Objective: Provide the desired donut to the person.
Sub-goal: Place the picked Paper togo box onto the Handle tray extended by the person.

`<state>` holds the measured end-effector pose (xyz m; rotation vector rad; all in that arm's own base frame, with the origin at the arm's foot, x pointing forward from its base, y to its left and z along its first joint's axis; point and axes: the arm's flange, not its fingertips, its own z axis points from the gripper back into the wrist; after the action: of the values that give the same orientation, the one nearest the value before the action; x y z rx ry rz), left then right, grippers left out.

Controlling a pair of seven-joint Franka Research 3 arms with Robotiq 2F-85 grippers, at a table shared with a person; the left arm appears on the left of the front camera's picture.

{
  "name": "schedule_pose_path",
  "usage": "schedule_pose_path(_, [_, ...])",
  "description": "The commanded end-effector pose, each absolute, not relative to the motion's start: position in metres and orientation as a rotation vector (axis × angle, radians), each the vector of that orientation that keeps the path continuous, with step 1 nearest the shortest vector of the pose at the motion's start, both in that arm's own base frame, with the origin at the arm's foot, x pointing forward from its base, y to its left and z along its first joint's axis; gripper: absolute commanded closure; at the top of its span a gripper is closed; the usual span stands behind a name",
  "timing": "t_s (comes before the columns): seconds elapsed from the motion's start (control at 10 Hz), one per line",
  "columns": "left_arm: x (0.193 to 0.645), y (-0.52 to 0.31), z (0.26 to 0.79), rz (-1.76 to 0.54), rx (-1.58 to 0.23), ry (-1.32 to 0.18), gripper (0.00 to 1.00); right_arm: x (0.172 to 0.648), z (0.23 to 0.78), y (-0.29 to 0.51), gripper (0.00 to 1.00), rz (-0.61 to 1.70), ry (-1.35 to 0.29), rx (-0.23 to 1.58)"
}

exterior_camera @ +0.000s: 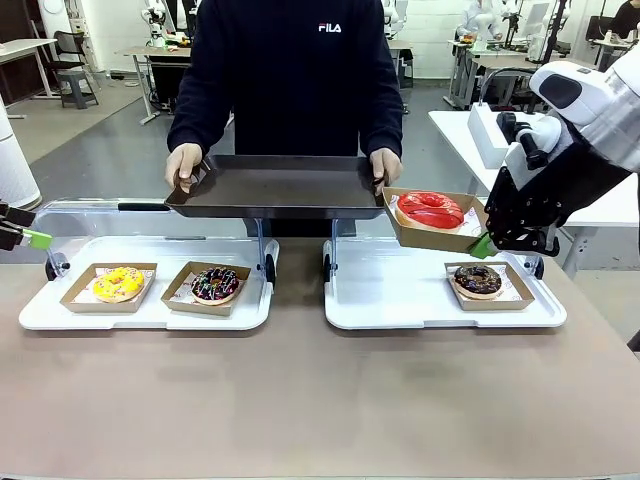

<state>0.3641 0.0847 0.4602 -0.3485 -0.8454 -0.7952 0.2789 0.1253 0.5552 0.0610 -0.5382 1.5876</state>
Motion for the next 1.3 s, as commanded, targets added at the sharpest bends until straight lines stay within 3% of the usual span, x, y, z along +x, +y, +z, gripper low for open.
schedule_pose_path(0.0, [0.365,0.087,0.457,-0.812,-0.357,-0.86,0.0,0.283,0.551,0.126,1.0,1.583,-0.542,0.046])
schedule_pose_path(0.3, [0.365,0.087,0.457,-0.812,-0.357,-0.86,0.0,0.29,0.58,0.156,0.98,1.552,-0.603,0.072])
schedule_pose_path(0.5, [0.365,0.087,0.457,-0.812,-0.357,-0.86,0.0,0.325,0.615,0.225,0.98,1.552,-0.548,-0.006])
schedule_pose_path(0.6, [0.365,0.087,0.457,-0.812,-0.357,-0.86,0.0,0.353,0.625,0.258,0.98,1.421,-0.525,-0.02])
schedule_pose_path(0.8, [0.365,0.087,0.457,-0.812,-0.357,-0.86,0.0,0.403,0.619,0.3,0.98,1.34,-0.445,-0.083])
schedule_pose_path(1.2, [0.365,0.087,0.457,-0.812,-0.357,-0.86,0.0,0.484,0.584,0.302,0.98,1.392,-0.416,-0.059])
